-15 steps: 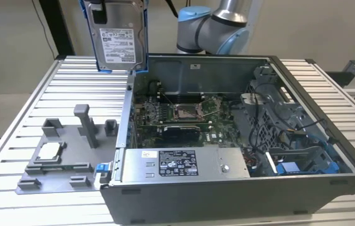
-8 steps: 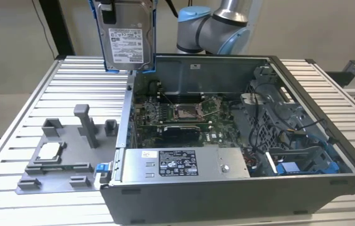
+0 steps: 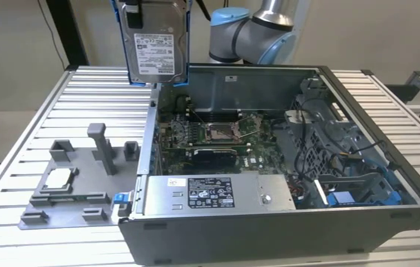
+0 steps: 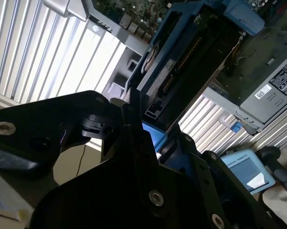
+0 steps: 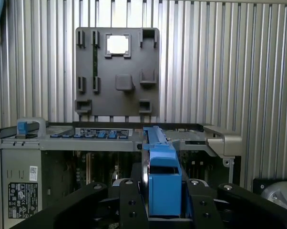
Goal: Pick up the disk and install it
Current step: 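Pick up the disk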
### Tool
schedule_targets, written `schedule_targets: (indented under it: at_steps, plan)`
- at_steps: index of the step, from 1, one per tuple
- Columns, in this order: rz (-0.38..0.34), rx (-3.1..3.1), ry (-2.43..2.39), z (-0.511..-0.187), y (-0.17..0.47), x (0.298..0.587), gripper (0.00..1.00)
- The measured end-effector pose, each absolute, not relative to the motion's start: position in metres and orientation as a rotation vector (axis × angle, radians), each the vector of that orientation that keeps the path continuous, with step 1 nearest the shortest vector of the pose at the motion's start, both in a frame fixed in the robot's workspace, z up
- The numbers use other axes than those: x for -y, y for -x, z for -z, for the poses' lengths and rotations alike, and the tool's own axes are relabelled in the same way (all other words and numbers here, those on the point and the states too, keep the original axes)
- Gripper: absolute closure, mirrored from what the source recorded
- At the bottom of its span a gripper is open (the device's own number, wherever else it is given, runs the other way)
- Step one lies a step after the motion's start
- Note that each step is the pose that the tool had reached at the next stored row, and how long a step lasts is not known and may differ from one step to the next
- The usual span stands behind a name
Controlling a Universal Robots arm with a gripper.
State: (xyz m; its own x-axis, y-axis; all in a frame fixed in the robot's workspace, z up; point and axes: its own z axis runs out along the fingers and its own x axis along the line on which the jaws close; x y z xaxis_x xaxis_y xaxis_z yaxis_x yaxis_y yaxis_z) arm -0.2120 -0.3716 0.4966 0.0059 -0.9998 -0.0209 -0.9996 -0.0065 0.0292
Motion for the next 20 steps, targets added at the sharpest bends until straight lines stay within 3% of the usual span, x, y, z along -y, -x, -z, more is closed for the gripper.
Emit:
schedule_targets:
  at_steps: [20]
  plan:
    - [0.055,2.21,-2.224,-0.497,0.189,0.372,1.0]
